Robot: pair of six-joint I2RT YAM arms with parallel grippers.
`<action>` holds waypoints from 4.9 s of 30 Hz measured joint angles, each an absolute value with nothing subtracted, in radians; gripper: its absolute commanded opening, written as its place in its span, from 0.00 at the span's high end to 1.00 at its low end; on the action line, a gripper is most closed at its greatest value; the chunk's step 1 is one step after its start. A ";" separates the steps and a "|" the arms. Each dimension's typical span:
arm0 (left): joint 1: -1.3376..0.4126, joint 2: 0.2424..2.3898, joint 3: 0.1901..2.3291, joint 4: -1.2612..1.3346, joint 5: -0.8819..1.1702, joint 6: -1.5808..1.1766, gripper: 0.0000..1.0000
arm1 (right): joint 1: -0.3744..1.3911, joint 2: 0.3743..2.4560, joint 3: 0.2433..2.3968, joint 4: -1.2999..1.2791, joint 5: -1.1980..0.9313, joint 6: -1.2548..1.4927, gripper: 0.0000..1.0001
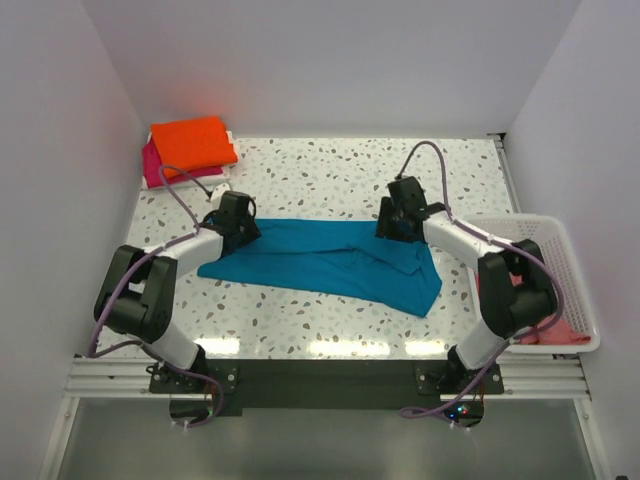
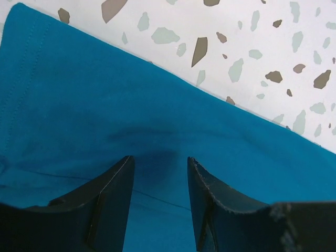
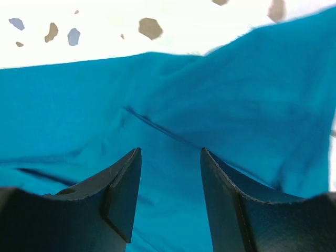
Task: Fold and stack the t-shirts
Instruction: Fold the tshirt
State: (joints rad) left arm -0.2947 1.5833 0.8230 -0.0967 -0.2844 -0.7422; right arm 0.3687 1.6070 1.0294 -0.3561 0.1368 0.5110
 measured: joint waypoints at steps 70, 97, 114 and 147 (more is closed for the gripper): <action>-0.295 1.671 0.821 0.000 -0.291 -0.741 0.52 | 0.501 1.895 1.215 -0.304 0.199 0.432 0.99; -0.295 1.671 0.821 0.001 -0.290 -0.741 0.53 | 0.625 1.588 0.892 -0.250 0.130 0.544 1.00; -0.293 1.652 0.821 0.007 -0.233 -0.736 0.50 | 0.705 1.431 0.873 -0.308 0.264 0.577 0.55; -0.490 1.364 0.543 -0.073 -0.278 -0.922 0.44 | 0.307 2.394 2.004 -0.527 0.154 0.445 0.31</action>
